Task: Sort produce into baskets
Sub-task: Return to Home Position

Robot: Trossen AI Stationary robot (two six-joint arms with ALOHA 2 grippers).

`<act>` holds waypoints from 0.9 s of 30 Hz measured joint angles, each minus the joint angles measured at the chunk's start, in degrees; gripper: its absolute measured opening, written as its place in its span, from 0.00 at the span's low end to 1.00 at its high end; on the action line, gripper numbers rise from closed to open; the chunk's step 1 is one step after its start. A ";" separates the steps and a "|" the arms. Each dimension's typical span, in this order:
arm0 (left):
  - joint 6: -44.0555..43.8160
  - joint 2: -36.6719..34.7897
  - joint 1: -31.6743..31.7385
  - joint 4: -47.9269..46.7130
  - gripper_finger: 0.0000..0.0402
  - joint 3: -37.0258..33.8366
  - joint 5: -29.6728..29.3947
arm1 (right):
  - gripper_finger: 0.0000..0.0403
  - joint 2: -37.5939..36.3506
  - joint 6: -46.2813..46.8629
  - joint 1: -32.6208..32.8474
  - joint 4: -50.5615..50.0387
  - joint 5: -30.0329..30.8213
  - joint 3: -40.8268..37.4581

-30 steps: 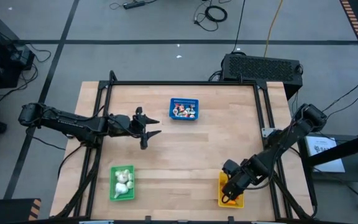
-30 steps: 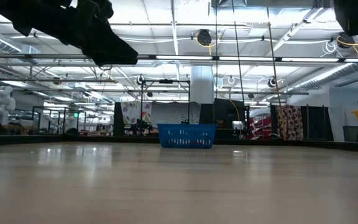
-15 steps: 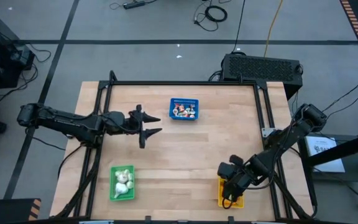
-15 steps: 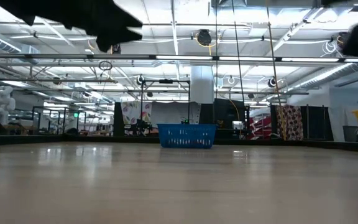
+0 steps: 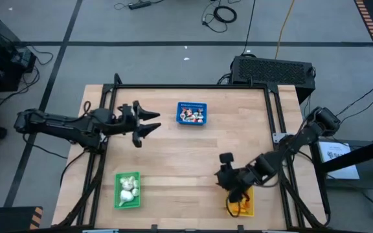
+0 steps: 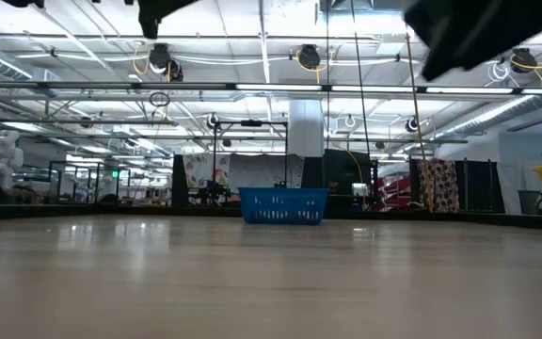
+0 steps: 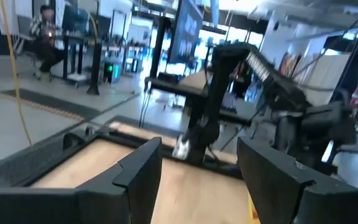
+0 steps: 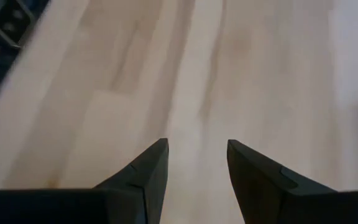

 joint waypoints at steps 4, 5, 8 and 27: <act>0.28 -2.08 0.00 -0.02 0.53 0.00 0.00 | 0.38 -1.74 -10.54 -4.68 3.48 -0.66 -0.62; 0.57 -2.50 0.00 -0.12 0.53 0.00 0.00 | 0.38 -2.63 -12.98 -6.18 4.47 -1.93 -1.17; 2.63 -3.22 -0.04 -0.33 0.53 0.00 1.04 | 0.38 -6.29 -17.50 -12.39 7.53 -9.13 -3.68; 13.88 -22.18 0.07 -17.82 0.53 -5.66 1.03 | 0.06 -41.63 -9.74 -33.78 14.05 -10.64 -21.54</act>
